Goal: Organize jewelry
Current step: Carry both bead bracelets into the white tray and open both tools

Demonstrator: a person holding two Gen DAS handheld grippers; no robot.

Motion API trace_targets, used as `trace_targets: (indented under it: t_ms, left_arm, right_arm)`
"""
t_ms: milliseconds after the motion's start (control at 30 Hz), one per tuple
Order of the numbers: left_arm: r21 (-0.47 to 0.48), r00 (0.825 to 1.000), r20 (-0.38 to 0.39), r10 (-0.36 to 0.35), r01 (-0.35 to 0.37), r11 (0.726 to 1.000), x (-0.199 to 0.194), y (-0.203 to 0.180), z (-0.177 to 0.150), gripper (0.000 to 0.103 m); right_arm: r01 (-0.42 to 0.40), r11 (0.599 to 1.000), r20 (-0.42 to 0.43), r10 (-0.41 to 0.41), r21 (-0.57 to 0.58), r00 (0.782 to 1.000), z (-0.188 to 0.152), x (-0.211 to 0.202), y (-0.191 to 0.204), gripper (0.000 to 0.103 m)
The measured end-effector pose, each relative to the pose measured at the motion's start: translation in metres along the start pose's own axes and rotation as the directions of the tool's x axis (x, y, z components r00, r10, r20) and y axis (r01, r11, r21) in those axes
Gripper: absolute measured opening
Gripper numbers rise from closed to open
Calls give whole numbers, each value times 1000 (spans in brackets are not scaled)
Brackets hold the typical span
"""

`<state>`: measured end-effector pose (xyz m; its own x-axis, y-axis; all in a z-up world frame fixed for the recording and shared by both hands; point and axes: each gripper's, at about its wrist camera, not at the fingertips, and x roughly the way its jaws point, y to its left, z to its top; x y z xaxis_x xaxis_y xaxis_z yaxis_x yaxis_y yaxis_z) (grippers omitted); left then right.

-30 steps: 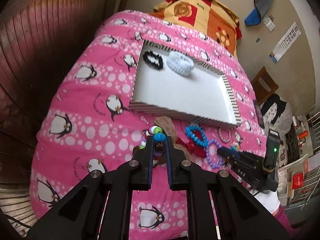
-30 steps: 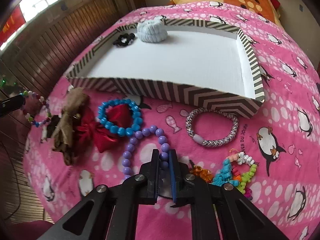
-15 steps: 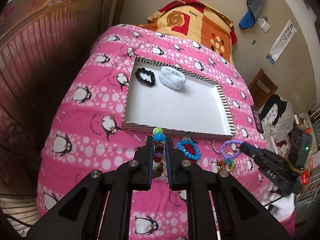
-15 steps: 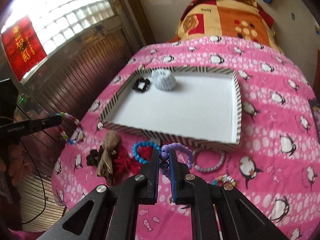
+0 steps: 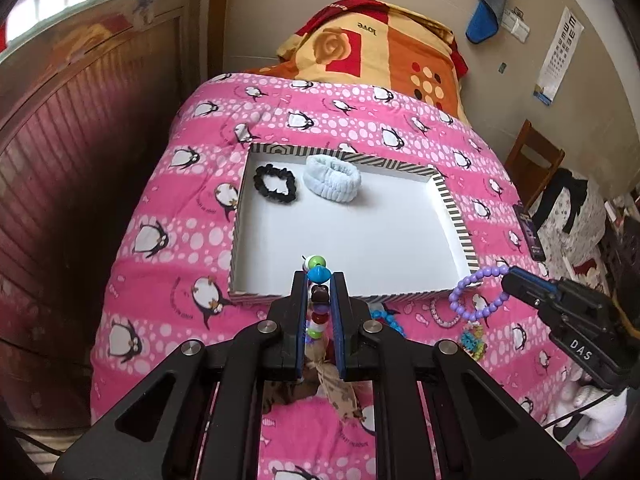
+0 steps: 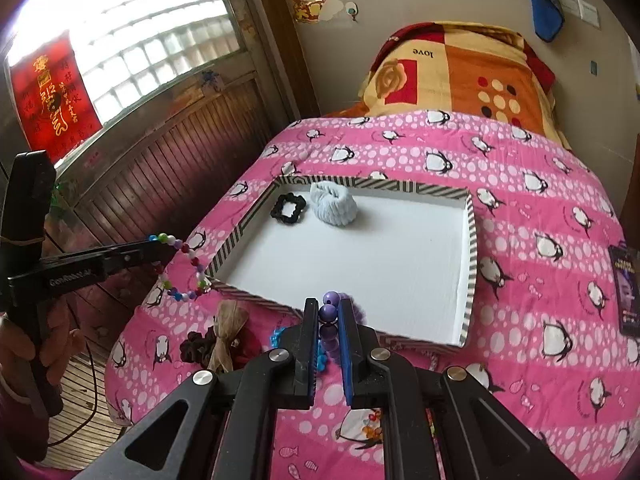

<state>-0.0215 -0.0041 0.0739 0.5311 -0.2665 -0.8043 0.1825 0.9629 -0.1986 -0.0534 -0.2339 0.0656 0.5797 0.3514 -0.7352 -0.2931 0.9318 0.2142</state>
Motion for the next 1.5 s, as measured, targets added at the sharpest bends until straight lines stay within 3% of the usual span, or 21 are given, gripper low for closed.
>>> trace_targets:
  t_ms: [400, 900, 1333, 1500]
  left_arm:
    - [68, 999, -8, 47, -46, 997, 27, -9, 17, 10]
    - [63, 997, -60, 44, -40, 997, 67, 0, 37, 10]
    - [27, 987, -133, 87, -84, 996, 126, 27, 56, 10]
    - [17, 982, -163, 94, -93, 996, 152, 32, 62, 10]
  right_arm:
    - [4, 1000, -2, -4, -28, 1000, 24, 20, 7, 9]
    - [10, 1000, -45, -10, -20, 999, 43, 57, 3, 9]
    - [-37, 999, -148, 32, -28, 988, 63, 130, 2, 9]
    - [19, 999, -215, -26, -34, 976, 73, 171, -25, 9]
